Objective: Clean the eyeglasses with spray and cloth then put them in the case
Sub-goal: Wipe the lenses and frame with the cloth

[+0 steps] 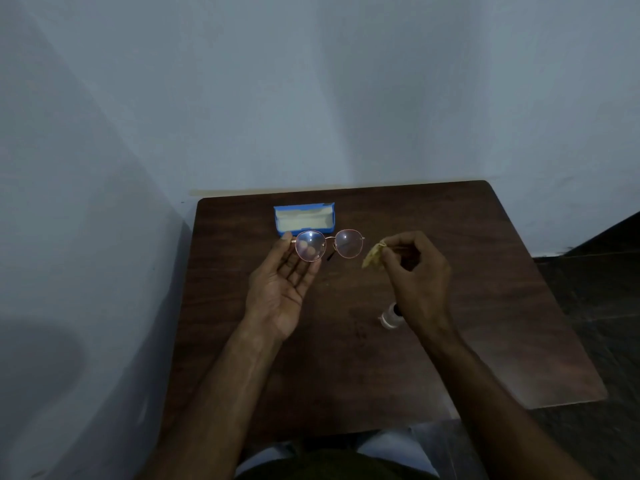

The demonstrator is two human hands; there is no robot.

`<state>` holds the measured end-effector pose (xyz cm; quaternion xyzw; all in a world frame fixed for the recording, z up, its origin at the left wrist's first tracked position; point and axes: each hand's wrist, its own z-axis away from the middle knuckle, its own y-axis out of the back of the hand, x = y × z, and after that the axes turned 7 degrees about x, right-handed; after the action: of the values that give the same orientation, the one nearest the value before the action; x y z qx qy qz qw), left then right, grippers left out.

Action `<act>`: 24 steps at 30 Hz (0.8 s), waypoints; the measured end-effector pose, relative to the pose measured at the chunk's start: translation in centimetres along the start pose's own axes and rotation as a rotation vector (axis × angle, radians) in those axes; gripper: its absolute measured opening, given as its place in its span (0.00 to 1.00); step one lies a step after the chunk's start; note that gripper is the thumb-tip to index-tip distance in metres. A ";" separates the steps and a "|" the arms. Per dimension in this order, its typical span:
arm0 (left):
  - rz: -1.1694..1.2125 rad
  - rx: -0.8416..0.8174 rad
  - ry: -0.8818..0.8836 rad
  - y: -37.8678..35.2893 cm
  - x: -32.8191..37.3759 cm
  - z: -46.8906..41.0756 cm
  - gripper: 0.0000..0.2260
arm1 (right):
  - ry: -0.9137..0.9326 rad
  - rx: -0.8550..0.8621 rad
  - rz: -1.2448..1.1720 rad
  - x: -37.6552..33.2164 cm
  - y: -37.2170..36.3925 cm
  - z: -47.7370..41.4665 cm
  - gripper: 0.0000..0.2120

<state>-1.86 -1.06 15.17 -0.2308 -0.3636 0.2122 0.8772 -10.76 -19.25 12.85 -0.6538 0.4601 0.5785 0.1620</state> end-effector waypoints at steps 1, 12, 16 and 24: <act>0.002 0.004 0.002 0.2 0.0 -0.1 0.10 | -0.038 0.011 -0.018 0.5 0.7 0.2 0.08; -0.045 -0.014 0.047 1.3 -1.1 -1.0 0.07 | -0.476 0.153 0.208 15.0 7.6 2.8 0.06; -0.090 -0.028 0.070 1.1 -1.9 -0.8 0.08 | -0.499 0.068 0.388 18.8 7.3 3.2 0.04; -0.110 -0.011 0.095 0.9 -2.6 -0.2 0.07 | -0.454 -0.050 0.575 22.3 7.1 3.6 0.04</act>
<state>-3.61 -1.78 13.12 -0.2249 -0.3350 0.1507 0.9025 -20.63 -29.51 -6.13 -0.3565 0.5629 0.7419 0.0749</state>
